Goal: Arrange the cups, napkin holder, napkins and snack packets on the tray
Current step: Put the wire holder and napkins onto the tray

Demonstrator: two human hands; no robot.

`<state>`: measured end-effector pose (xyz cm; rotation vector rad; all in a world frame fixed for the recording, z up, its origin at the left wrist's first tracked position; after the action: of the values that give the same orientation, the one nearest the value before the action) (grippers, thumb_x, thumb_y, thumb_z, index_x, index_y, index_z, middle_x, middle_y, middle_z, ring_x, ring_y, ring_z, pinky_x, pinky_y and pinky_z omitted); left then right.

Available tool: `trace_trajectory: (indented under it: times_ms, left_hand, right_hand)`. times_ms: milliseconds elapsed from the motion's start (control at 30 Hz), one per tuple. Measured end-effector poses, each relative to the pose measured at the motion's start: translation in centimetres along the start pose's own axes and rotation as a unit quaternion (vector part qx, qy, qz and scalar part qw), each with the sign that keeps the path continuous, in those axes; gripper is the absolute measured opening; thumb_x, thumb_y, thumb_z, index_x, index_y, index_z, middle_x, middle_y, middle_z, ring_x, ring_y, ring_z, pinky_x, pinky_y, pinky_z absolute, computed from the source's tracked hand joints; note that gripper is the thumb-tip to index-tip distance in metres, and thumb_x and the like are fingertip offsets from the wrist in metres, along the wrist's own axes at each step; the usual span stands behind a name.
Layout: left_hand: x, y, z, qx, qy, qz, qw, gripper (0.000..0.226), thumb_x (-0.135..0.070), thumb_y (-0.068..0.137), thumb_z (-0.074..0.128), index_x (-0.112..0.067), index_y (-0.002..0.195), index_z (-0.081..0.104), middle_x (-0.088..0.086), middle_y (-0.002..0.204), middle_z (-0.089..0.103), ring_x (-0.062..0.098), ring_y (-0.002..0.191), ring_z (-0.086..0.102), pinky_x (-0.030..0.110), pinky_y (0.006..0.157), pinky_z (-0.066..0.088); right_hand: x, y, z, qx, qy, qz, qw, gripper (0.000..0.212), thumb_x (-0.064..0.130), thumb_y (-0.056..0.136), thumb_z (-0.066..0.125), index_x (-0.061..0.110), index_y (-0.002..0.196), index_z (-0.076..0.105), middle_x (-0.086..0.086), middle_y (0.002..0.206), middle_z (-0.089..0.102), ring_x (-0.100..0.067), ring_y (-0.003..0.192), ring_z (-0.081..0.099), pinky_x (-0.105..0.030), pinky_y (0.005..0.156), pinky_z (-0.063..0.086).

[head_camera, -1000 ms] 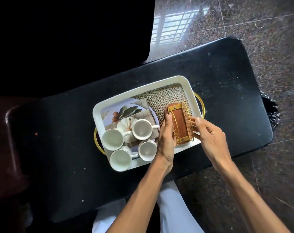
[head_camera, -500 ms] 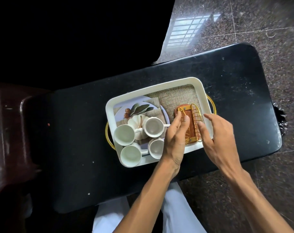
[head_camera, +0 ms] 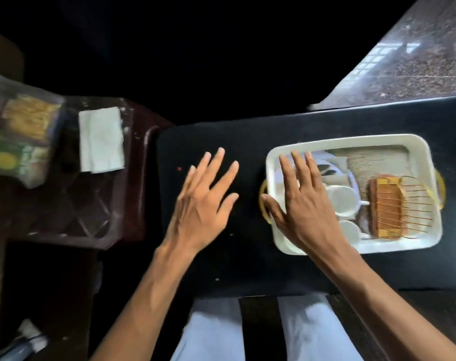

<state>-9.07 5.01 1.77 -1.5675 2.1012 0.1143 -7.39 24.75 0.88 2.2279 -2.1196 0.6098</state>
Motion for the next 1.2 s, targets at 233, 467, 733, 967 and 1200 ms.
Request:
trace_trajectory:
  times_ms: [233, 467, 733, 967, 1200]
  left_hand:
    - [15.5, -2.0, -7.8, -0.085, 0.029, -0.131, 0.987, 0.056, -0.027, 0.099, 0.06, -0.017, 0.152, 0.044, 0.013, 0.165, 0.03, 0.034, 0.154, 0.025, 0.049, 0.123, 0.029]
    - [24.4, -1.6, -9.1, -0.119, -0.153, -0.285, 0.939, 0.051, -0.026, 0.101, 0.057, -0.016, 0.15, 0.046, 0.009, 0.163, 0.034, 0.025, 0.151, 0.032, 0.036, 0.119, 0.029]
    - [27.2, 0.8, -9.4, -0.152, -0.204, -0.349, 0.902, 0.046, -0.026, 0.097, 0.061, -0.015, 0.142, 0.054, 0.012, 0.142, 0.051, 0.03, 0.131, 0.05, 0.04, 0.109, 0.041]
    - [27.8, 1.6, -9.3, -0.168, -0.283, -0.366, 0.87, 0.066, -0.022, 0.089, 0.071, -0.021, 0.149, 0.042, 0.012, 0.13, 0.061, 0.029, 0.121, 0.059, 0.044, 0.099, 0.052]
    - [25.4, 0.8, -8.5, -0.193, -0.518, -0.398, 0.732, 0.071, -0.006, 0.09, 0.072, -0.021, 0.151, 0.037, 0.004, 0.117, 0.072, -0.002, 0.086, 0.071, 0.021, 0.073, 0.059]
  right_hand:
    - [14.3, 5.4, 3.3, 0.023, 0.048, -0.069, 0.996, 0.082, 0.048, 0.096, 0.053, 0.007, 0.158, 0.017, -0.02, 0.165, 0.014, -0.035, 0.155, 0.005, -0.041, 0.125, 0.014]
    - [25.6, 11.0, 6.4, 0.081, 0.073, -0.091, 0.99, 0.078, 0.047, 0.098, 0.053, 0.013, 0.158, 0.017, -0.016, 0.165, 0.015, -0.034, 0.154, 0.009, -0.046, 0.119, 0.029]
    - [30.1, 14.4, 8.5, 0.117, 0.022, -0.085, 0.989, 0.068, 0.047, 0.096, 0.055, 0.016, 0.153, 0.032, -0.014, 0.167, 0.007, -0.036, 0.154, 0.003, -0.053, 0.119, 0.028]
    - [29.8, 14.3, 8.9, 0.109, 0.029, -0.089, 0.99, 0.066, 0.045, 0.096, 0.057, 0.017, 0.151, 0.035, -0.013, 0.167, 0.007, -0.035, 0.154, 0.002, -0.053, 0.12, 0.026]
    - [27.4, 12.8, 7.9, 0.006, 0.329, 0.086, 0.94, 0.06, 0.041, 0.095, 0.062, 0.013, 0.145, 0.046, -0.006, 0.145, 0.048, -0.02, 0.131, 0.048, -0.031, 0.105, 0.046]
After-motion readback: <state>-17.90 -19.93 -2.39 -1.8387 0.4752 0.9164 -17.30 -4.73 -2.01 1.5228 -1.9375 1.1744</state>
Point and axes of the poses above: each hand's wrist, its own y-axis towards the middle knuckle, its own z-axis out of the palm, x = y × z, the point moved 3 cm from there along y, towards the middle knuckle
